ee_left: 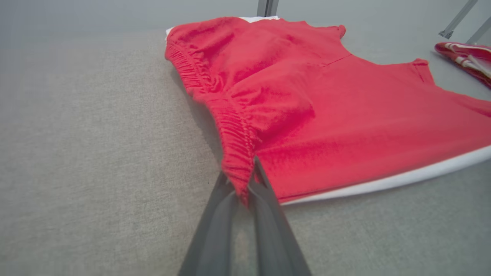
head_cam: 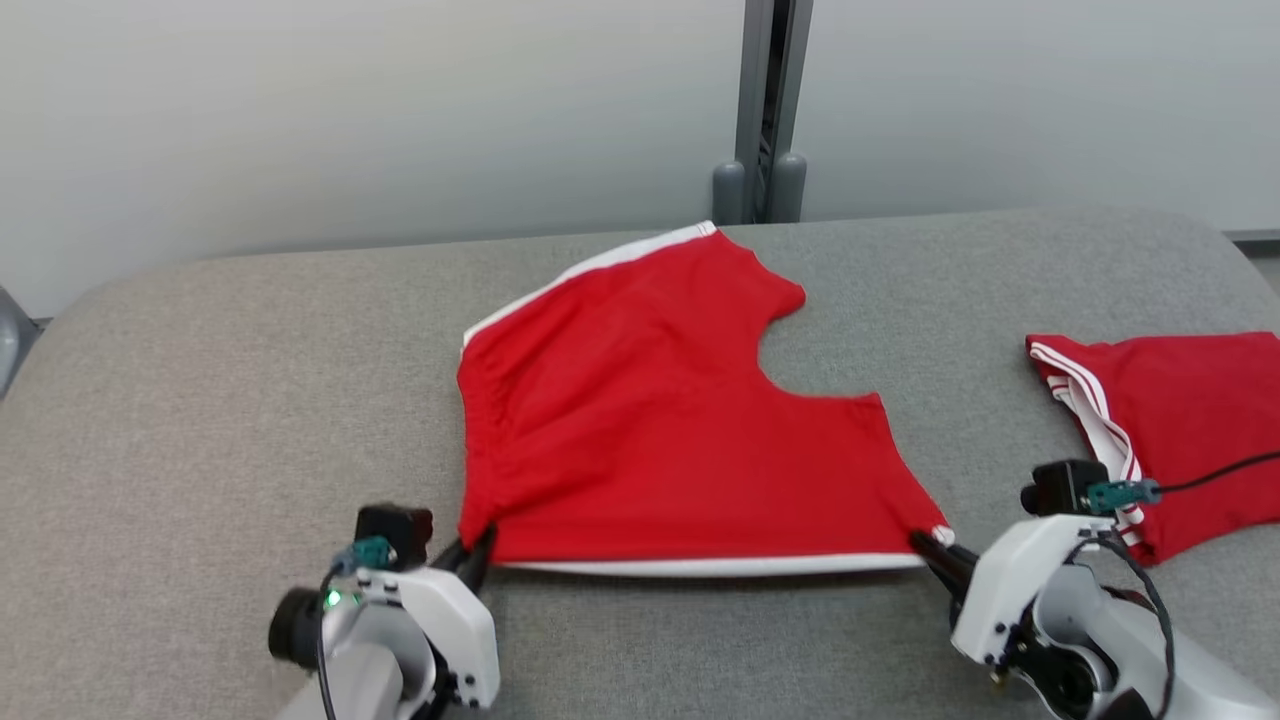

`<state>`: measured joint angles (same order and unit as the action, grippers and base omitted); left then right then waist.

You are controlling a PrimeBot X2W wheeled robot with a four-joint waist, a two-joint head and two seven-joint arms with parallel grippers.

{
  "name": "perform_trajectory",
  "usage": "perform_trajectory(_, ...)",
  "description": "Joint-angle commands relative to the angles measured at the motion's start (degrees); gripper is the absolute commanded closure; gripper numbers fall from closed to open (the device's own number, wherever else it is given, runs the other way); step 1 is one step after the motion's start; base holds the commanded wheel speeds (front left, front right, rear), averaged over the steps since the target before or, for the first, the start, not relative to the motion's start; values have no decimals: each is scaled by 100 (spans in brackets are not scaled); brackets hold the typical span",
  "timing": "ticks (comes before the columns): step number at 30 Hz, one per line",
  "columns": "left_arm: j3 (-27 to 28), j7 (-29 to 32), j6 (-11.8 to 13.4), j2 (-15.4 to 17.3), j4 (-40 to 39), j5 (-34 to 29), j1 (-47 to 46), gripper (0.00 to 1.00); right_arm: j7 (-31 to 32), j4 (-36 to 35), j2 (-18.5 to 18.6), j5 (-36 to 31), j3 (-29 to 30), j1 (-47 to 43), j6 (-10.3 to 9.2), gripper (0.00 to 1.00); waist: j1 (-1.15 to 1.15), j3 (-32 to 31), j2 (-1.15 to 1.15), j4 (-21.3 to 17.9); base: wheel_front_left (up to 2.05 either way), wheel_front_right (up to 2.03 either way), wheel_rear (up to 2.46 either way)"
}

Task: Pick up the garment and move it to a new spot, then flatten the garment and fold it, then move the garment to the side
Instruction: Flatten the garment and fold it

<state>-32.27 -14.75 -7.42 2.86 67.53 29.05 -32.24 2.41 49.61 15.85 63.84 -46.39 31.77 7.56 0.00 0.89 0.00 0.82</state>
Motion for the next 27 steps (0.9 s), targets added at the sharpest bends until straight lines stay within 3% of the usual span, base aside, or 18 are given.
perform_trajectory(1, -3, -40, 5, 54, -97, 120, 197, 100, 101, -87, 173, 108, 2, -163, -15, 100, 0, -82, 0, 46, 0, 0, 0)
perform_trajectory(15, -119, 160, -4, 86, -1684, 1314, 1502, 100, 1350, -1368, 1171, 1058, -11, -857, -10, 100, 0, -228, 0, 146, 0, 0, 0)
perform_trajectory(18, -172, 300, -5, 206, -2079, 1467, 1732, 100, 1618, -1609, 1359, 1319, 83, -1001, -10, 100, 0, -235, 0, 177, 0, 0, 0)
perform_trajectory(27, -621, 1486, -5, 930, -3843, 1979, 2556, 100, 2636, -2247, 2041, 1822, 235, -1389, -10, 100, 0, -209, 0, 255, 0, 0, 0)
